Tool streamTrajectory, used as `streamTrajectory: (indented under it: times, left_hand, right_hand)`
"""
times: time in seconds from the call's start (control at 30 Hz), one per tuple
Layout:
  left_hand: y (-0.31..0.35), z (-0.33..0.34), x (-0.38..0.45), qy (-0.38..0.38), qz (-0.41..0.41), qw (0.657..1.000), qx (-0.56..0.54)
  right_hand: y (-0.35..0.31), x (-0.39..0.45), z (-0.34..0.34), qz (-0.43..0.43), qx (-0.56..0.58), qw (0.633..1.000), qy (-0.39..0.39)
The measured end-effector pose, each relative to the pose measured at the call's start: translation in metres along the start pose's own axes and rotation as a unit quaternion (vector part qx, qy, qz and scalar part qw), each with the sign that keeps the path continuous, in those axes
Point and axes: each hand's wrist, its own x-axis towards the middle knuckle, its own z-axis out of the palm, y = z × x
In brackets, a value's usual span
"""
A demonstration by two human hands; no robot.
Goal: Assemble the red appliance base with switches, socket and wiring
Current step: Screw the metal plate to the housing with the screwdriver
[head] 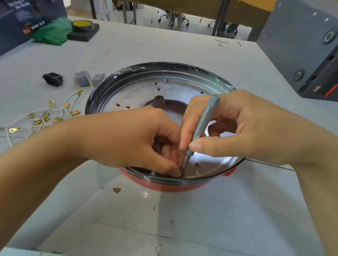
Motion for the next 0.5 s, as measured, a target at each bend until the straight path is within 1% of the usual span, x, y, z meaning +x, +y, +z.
streamTrajectory:
  times: [0.13, 0.23, 0.3, 0.37, 0.4, 0.5]
  left_hand:
    - [0.002, 0.000, 0.000, 0.000, -0.004, 1.000, 0.009]
    - [0.003, 0.000, 0.000, 0.000, -0.009, 1.000, -0.005]
    - [0.002, 0.000, 0.001, -0.002, -0.010, 1.000, -0.001]
    - [0.000, 0.001, 0.000, -0.007, -0.012, 1.000, 0.005]
    - [0.000, 0.001, 0.000, -0.007, -0.015, 1.000, 0.010]
    - [-0.001, 0.001, 0.000, -0.005, -0.015, 1.000, 0.012]
  right_hand:
    - [-0.007, 0.006, -0.005, -0.020, -0.017, 0.999, -0.025]
    - [-0.012, 0.011, -0.012, -0.046, -0.096, 0.994, -0.029]
    - [-0.013, 0.013, -0.010, -0.075, -0.172, 0.982, 0.000]
    - [-0.014, 0.014, -0.006, -0.099, -0.213, 0.971, 0.049]
    - [-0.013, 0.015, -0.005, -0.104, -0.213, 0.970, 0.055]
    - [-0.012, 0.016, -0.004, -0.111, -0.208, 0.971, 0.024]
